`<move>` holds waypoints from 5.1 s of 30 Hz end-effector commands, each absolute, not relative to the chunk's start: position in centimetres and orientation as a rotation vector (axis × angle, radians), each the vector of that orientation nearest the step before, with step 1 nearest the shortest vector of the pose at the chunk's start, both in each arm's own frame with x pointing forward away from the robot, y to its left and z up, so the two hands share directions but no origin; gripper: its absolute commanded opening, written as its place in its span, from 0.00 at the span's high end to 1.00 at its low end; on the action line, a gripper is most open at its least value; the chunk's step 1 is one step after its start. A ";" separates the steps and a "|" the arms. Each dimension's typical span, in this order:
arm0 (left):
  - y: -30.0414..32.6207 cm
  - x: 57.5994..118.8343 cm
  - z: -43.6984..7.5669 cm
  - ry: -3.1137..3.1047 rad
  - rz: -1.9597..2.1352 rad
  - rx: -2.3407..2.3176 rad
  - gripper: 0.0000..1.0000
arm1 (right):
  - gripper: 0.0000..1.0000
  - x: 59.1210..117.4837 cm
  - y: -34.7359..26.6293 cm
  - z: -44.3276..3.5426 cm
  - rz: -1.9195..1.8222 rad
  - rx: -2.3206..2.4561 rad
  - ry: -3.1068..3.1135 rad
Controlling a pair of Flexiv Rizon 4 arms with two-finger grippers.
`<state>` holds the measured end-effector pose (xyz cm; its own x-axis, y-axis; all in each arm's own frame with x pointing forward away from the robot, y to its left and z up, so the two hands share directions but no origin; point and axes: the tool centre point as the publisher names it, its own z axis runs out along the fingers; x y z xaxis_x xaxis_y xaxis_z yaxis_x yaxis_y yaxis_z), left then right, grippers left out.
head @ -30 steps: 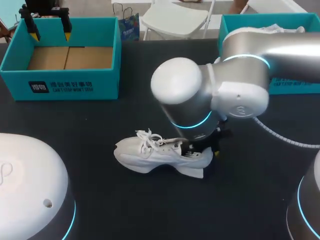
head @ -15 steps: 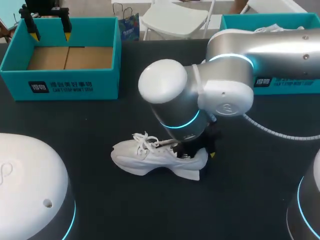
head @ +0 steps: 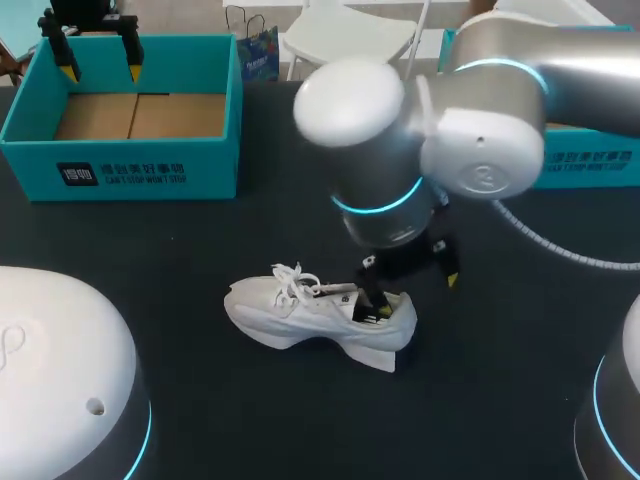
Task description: Take the shoe out of the shoebox, open the shoe tongue, remove and reinsert the insole, then place the shoe into the shoebox
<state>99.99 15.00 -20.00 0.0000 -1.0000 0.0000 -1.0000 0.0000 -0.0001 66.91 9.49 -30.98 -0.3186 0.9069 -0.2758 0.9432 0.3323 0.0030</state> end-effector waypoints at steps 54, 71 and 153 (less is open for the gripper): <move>15.0 100.0 -20.0 2.222 0.000 -2.221 0.00 | 0.00 68.5 6.6 -24.2 0.487 0.156 3.100; 15.0 100.0 -20.0 2.222 0.000 -2.221 0.00 | 0.00 68.5 6.6 -24.2 0.487 0.156 3.100; 15.0 100.0 -20.0 2.222 0.000 -2.221 0.00 | 0.00 68.1 -6.2 -35.6 1.389 -0.120 2.740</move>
